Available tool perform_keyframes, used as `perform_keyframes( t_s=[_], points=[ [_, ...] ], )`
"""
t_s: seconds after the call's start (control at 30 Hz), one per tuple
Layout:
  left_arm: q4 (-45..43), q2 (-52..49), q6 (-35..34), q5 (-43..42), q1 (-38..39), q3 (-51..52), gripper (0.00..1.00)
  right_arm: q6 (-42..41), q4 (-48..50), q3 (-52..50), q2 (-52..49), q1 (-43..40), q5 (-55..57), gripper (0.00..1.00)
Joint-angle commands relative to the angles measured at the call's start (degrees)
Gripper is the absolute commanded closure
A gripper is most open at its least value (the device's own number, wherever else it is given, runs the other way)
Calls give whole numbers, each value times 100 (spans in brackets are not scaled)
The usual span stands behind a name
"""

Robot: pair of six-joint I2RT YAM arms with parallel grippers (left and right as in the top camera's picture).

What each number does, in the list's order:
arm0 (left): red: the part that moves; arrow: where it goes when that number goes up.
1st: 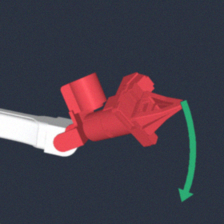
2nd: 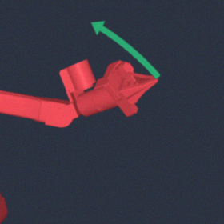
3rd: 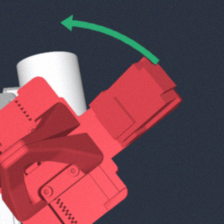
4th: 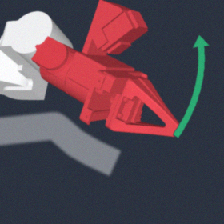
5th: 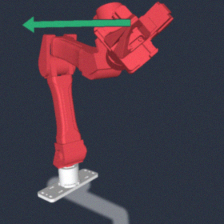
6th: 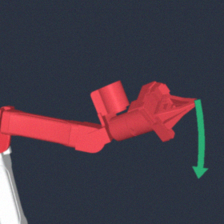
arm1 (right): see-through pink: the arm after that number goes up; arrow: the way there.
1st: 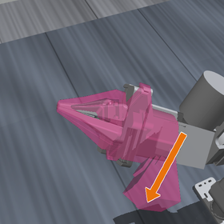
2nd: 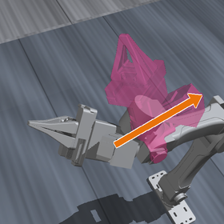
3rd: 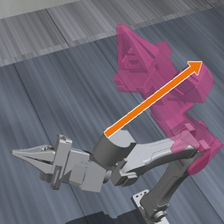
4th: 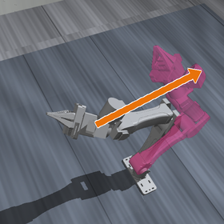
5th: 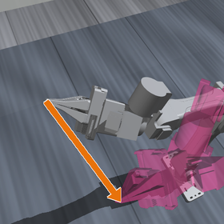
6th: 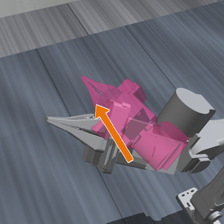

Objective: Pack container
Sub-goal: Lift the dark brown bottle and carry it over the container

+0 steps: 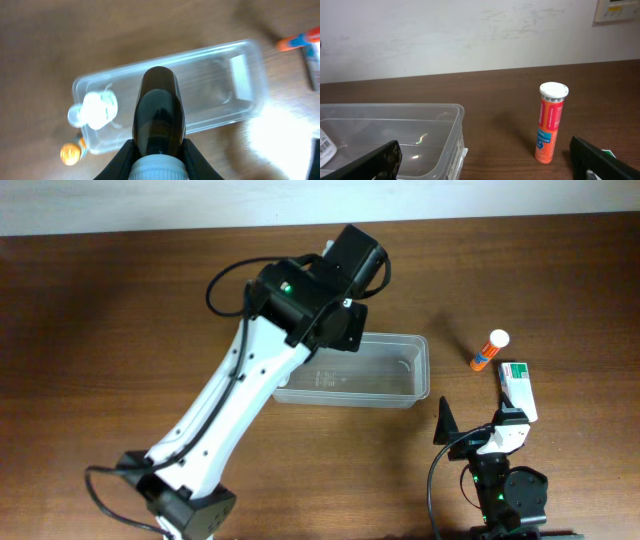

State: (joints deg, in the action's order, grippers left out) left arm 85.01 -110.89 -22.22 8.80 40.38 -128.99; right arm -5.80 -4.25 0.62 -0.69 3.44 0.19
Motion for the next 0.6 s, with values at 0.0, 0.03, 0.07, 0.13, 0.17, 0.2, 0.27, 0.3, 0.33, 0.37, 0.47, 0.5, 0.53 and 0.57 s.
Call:
perform_keyframes(
  t_s=[0.0, 0.03, 0.07, 0.13, 0.17, 0.2, 0.27, 0.3, 0.33, 0.37, 0.47, 0.5, 0.53, 0.57],
  points=[
    [173, -337, -647, 393, -42, -39, 99, 26, -37, -31, 15, 31, 50, 2],
    [229, -415, -649, 396, -42, -37, 99, 26, -37, -31, 15, 31, 50, 2],
    [267, -505, -647, 396, -42, -37, 99, 24, -37, -31, 15, 31, 48, 2],
    [317, -734, -645, 420, -42, -37, 99, 24, -37, -31, 15, 31, 48, 2],
    [317, -800, -643, 450, -42, -37, 99, 24, -37, -31, 15, 31, 50, 2],
    [319, -881, -640, 487, -42, -37, 99, 26, -37, -31, 15, 31, 50, 2],
    [389, -1082, -643, 570, -55, -37, 99, 24, -37, -31, 15, 31, 50, 2],
    [428, -1152, -643, 588, -79, -37, 99, 24, -37, -31, 15, 31, 50, 2],
    [459, -1215, -645, 588, -105, -37, 99, 24, -37, -31, 15, 31, 48, 2],
    [468, -1250, -643, 584, -133, -37, 99, 24, -37, -31, 15, 31, 50, 2],
    [439, -1298, -643, 566, -254, -37, 99, 24, -35, -31, 15, 31, 48, 2],
    [420, -1298, -643, 557, -291, -37, 99, 26, -35, -31, 15, 31, 48, 2],
    [389, -1298, -640, 557, -332, -33, 99, 26, -37, -31, 15, 31, 50, 2],
    [348, -1298, -590, 538, -367, -33, 100, 24, -35, -31, 15, 31, 50, 1]
  ],
)
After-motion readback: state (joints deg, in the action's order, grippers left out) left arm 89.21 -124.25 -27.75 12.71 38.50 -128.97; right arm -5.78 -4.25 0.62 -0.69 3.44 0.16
